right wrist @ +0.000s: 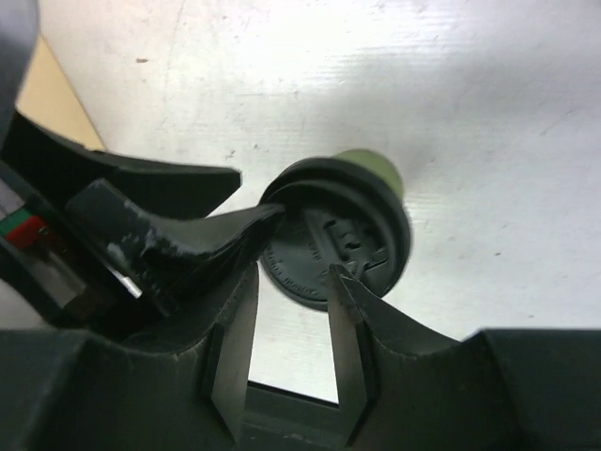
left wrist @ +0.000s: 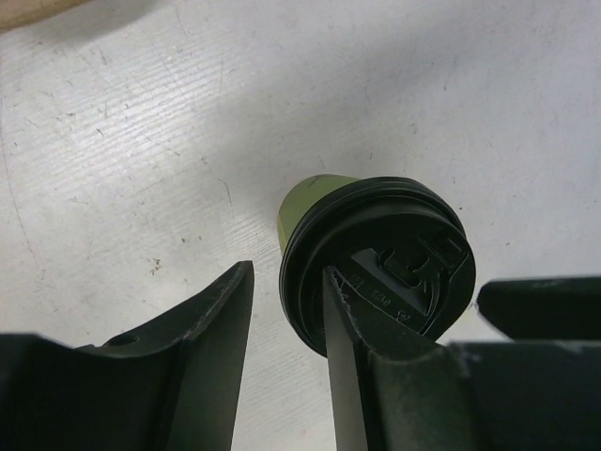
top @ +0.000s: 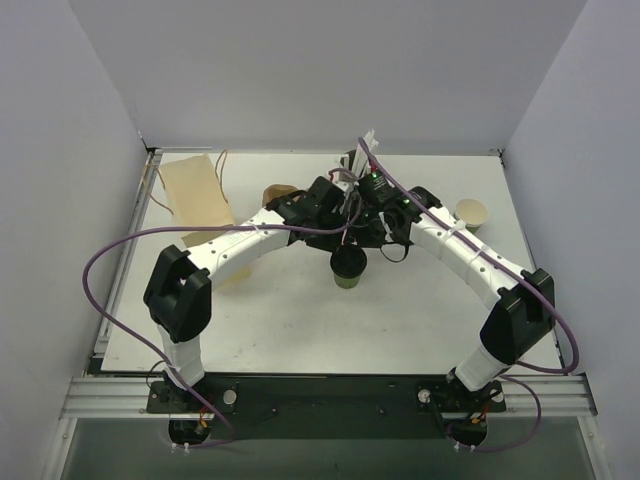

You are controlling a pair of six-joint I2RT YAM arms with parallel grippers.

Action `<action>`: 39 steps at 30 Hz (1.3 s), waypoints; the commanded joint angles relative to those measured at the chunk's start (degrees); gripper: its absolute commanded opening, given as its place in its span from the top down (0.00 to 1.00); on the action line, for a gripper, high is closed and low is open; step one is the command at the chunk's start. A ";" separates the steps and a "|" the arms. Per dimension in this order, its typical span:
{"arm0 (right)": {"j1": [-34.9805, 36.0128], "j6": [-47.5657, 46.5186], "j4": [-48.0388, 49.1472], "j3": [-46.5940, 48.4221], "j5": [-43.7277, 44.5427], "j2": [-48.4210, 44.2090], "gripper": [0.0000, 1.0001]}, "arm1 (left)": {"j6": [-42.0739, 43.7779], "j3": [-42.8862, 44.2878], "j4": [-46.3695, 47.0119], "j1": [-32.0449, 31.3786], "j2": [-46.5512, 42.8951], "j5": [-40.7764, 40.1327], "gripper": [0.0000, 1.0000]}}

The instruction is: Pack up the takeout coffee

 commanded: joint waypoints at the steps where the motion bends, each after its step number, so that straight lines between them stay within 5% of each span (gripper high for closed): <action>1: -3.02 -10.47 -0.52 1.66 -0.64 -0.43 0.66 | 0.22 2.23 -4.23 0.10 -0.21 1.67 0.53; 11: -4.08 -23.24 2.73 0.61 -7.31 2.74 0.60 | -5.40 -2.08 -2.65 1.86 -6.28 7.82 0.50; 39: -5.14 -21.59 4.93 -7.57 -7.68 0.45 0.71 | -12.61 -6.65 0.69 0.90 -4.53 12.92 0.63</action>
